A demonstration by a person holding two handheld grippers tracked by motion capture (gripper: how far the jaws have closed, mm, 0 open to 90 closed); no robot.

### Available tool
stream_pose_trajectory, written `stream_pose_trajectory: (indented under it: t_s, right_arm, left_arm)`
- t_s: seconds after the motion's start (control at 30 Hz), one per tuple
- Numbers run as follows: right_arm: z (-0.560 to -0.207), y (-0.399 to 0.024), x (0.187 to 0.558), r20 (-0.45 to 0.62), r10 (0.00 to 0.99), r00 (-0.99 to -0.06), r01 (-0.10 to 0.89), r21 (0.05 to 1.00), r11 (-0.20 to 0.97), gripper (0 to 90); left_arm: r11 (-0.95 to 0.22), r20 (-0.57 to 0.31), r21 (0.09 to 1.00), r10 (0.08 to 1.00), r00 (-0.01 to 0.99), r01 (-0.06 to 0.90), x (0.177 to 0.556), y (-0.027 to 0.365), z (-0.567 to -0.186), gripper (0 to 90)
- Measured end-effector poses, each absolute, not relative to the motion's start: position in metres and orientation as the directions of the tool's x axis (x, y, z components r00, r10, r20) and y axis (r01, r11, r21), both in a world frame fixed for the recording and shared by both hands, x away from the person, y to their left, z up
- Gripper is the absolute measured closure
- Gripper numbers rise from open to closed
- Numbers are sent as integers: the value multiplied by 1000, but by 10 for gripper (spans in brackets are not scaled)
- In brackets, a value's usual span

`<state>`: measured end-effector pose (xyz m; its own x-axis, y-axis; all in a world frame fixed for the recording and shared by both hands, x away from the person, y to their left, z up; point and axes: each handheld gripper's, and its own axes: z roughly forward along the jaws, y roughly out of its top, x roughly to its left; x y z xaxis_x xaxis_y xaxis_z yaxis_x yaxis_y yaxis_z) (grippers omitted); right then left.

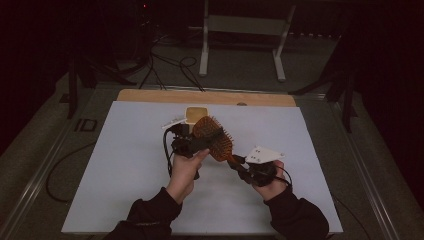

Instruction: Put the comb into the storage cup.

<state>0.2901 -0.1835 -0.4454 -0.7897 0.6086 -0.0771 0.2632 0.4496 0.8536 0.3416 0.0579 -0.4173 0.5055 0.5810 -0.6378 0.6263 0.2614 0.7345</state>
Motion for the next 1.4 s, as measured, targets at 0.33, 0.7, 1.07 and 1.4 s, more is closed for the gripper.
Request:
stream_pose_trajectory:
  t_s: [0.33,0.7,1.07,1.4]
  right_arm:
    - [-445,-184,289,-88,618,-782,258,856,448,730]
    - [-449,-183,291,-74,611,-788,270,850,452,729]
    - [-446,-186,291,-35,610,-792,273,873,404,715]
    - [-443,-194,292,18,649,-761,291,903,315,393]
  left_arm:
    - [292,-671,716,535,513,634,345,60,-419,417]
    - [230,-645,739,512,567,633,345,60,-412,509]
    - [185,-580,793,519,628,580,341,55,-397,537]
    - [160,-530,826,548,647,541,342,57,-385,539]
